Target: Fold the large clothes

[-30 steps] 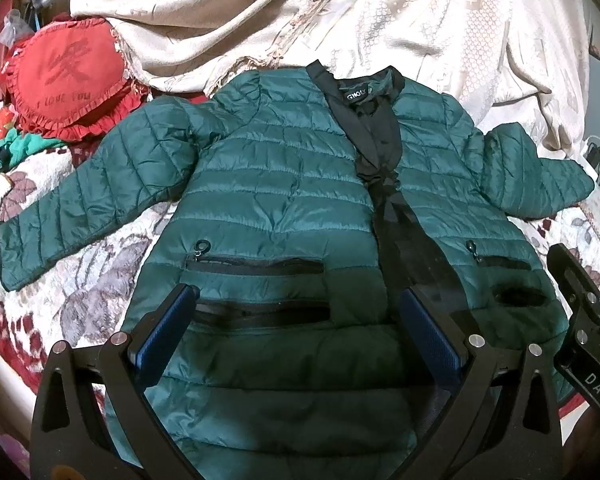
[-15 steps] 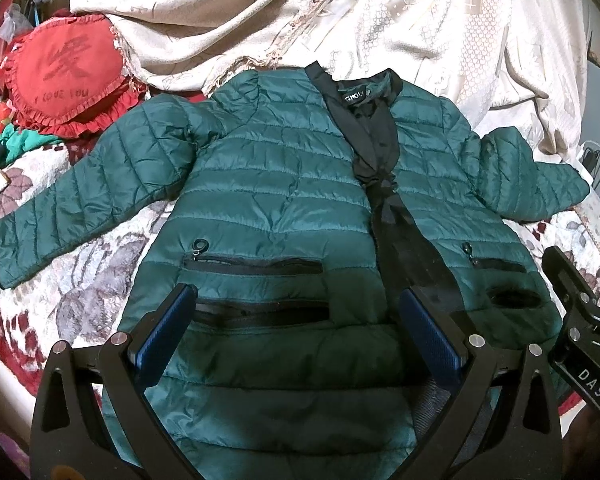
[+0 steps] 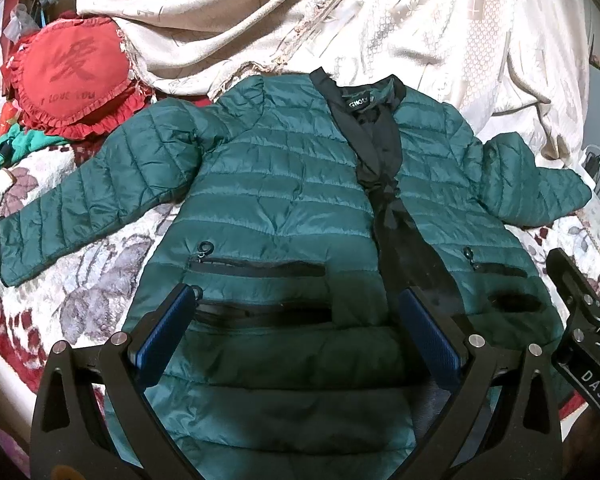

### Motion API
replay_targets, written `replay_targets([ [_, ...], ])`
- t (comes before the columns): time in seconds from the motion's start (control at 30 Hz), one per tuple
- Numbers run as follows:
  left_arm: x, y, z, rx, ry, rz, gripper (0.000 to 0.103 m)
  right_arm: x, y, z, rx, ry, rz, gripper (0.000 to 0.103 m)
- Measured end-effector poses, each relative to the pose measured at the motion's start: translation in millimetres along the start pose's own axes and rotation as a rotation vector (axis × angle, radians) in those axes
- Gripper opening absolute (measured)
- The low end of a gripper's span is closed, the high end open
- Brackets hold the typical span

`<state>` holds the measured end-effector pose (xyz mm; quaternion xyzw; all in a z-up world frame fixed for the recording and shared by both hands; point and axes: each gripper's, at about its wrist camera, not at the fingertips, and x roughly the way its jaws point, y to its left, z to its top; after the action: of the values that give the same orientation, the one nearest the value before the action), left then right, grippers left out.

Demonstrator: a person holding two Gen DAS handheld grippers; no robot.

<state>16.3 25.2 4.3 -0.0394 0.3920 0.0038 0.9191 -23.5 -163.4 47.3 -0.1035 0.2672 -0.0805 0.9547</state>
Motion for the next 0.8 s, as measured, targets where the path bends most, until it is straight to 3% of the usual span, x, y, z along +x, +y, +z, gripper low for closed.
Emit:
replay_targets([
  [0.8, 1.9, -0.8, 0.1, 0.0, 0.015, -0.003, 0.102, -1.0, 0.3, 0.7, -0.003, -0.003, -0.002, 0.103],
])
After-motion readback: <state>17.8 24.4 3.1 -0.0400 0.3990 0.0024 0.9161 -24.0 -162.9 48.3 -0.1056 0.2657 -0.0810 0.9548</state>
